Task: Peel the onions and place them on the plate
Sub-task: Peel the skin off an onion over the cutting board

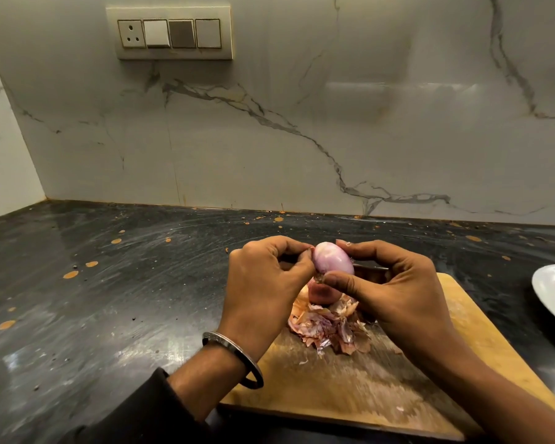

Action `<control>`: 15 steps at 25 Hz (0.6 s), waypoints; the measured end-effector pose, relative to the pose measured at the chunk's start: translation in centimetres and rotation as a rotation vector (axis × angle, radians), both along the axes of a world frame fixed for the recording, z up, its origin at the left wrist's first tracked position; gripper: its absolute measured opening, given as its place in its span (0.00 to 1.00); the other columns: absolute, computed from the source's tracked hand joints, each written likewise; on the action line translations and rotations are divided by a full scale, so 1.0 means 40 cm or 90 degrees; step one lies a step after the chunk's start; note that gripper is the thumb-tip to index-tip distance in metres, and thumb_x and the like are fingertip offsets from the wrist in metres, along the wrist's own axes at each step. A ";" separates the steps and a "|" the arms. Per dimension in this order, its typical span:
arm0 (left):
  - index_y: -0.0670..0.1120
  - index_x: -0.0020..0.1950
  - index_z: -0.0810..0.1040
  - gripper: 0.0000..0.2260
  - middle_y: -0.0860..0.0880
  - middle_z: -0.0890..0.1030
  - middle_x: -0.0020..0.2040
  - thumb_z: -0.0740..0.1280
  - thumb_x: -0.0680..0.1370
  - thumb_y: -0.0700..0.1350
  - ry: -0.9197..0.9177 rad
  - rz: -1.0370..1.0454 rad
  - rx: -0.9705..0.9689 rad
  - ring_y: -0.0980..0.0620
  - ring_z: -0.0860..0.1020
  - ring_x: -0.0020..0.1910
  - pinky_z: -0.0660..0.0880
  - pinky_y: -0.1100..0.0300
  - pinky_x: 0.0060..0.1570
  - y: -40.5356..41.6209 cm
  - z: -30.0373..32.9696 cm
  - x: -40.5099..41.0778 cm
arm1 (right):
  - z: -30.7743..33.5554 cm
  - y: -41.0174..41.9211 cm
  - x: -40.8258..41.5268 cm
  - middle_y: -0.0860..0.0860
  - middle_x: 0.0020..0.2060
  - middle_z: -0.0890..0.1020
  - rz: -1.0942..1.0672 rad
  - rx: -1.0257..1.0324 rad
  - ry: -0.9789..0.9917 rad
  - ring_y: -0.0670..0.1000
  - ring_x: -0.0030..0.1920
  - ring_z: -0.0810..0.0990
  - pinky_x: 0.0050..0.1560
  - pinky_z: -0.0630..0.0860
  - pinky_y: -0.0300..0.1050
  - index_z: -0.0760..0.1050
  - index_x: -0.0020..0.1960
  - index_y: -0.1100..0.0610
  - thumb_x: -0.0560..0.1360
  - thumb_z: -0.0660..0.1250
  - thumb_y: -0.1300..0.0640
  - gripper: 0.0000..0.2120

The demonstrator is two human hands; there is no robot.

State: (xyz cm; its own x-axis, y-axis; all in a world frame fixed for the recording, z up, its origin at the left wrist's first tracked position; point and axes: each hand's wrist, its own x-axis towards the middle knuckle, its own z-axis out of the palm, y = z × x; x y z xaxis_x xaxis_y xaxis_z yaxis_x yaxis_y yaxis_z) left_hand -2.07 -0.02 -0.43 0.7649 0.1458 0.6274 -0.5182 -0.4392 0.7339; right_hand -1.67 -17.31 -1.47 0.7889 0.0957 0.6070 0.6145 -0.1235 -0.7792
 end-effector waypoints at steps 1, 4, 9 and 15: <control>0.49 0.49 0.85 0.05 0.61 0.82 0.39 0.73 0.75 0.42 0.004 -0.008 -0.011 0.64 0.82 0.38 0.79 0.69 0.39 0.000 0.001 0.000 | 0.000 -0.001 0.002 0.45 0.48 0.87 0.001 0.005 0.002 0.45 0.46 0.87 0.41 0.81 0.35 0.84 0.54 0.53 0.62 0.80 0.54 0.21; 0.50 0.52 0.84 0.07 0.59 0.83 0.41 0.71 0.76 0.41 0.018 -0.050 -0.046 0.62 0.83 0.41 0.81 0.65 0.40 -0.001 0.002 -0.001 | 0.005 -0.003 0.005 0.46 0.48 0.87 -0.002 0.013 0.004 0.45 0.47 0.87 0.42 0.81 0.35 0.83 0.54 0.53 0.62 0.80 0.55 0.21; 0.49 0.49 0.85 0.04 0.57 0.84 0.40 0.72 0.76 0.43 0.012 -0.032 -0.032 0.62 0.83 0.38 0.80 0.66 0.39 0.002 0.001 -0.002 | 0.008 0.001 -0.004 0.46 0.48 0.87 0.004 -0.002 -0.004 0.46 0.47 0.87 0.41 0.82 0.36 0.83 0.55 0.51 0.62 0.79 0.52 0.21; 0.54 0.44 0.83 0.05 0.61 0.81 0.36 0.74 0.74 0.43 -0.003 0.017 -0.008 0.66 0.81 0.38 0.76 0.73 0.37 -0.001 0.004 -0.003 | 0.007 0.010 -0.008 0.46 0.48 0.87 -0.006 -0.032 -0.018 0.46 0.48 0.86 0.45 0.83 0.39 0.82 0.55 0.50 0.63 0.79 0.52 0.21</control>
